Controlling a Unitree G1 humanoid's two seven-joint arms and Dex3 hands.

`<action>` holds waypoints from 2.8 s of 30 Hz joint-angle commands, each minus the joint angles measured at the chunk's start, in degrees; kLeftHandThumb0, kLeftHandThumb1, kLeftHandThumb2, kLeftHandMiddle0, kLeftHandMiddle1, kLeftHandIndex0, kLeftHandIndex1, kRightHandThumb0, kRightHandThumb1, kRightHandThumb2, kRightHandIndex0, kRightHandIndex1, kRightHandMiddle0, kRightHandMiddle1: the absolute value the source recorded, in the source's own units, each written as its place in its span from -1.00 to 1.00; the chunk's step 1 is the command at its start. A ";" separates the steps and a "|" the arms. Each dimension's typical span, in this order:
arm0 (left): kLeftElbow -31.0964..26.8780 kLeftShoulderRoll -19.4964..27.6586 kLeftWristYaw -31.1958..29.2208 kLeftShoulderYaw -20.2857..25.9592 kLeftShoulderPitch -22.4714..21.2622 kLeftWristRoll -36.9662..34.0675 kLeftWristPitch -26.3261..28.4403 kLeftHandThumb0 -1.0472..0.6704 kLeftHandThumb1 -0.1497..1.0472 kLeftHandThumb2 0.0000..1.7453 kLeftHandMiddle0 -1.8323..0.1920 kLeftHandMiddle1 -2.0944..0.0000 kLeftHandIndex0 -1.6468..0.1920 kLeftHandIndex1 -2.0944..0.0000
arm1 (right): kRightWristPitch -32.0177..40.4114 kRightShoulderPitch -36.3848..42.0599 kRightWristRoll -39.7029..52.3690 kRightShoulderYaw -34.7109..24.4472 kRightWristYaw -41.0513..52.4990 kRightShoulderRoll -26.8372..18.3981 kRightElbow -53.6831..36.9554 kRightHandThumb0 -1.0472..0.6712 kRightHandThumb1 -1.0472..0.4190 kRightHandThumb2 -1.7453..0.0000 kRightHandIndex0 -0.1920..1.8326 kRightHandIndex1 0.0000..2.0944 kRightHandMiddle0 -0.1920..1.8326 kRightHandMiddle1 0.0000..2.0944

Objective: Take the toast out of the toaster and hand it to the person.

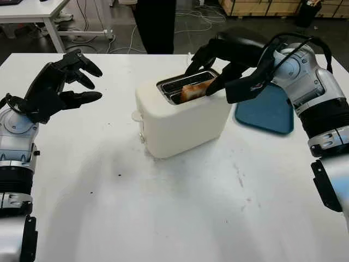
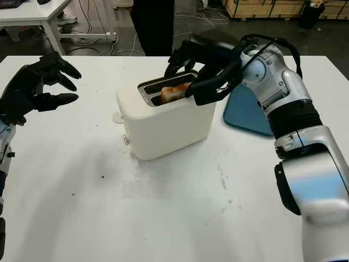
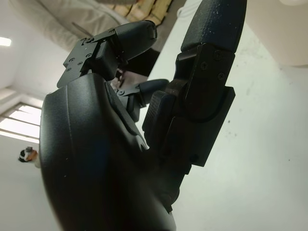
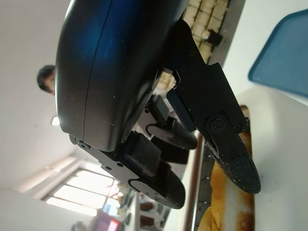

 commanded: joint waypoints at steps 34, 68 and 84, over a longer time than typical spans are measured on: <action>-0.32 -0.03 0.26 0.50 0.54 -0.60 0.38 -1.00 0.79 -0.97 0.51 -0.40 0.51 -0.30 | -2.21 -1.70 -1.15 3.19 1.18 1.57 4.74 -0.38 -0.50 0.99 0.20 0.05 0.52 -0.88; -0.02 0.04 0.79 0.31 0.20 0.14 -0.07 -1.00 0.79 -0.95 0.53 -0.43 0.54 -0.34 | -3.61 -13.58 5.33 -6.43 -8.90 -0.05 21.64 -0.21 -0.83 0.86 0.23 0.67 0.05 0.67; 0.25 -0.05 0.11 0.53 0.37 -0.68 0.05 -1.00 0.79 -0.97 0.51 -0.41 0.52 -0.32 | -0.68 -16.20 8.32 -12.39 -17.45 -3.79 26.75 -0.29 -0.83 0.79 0.29 0.67 0.09 0.67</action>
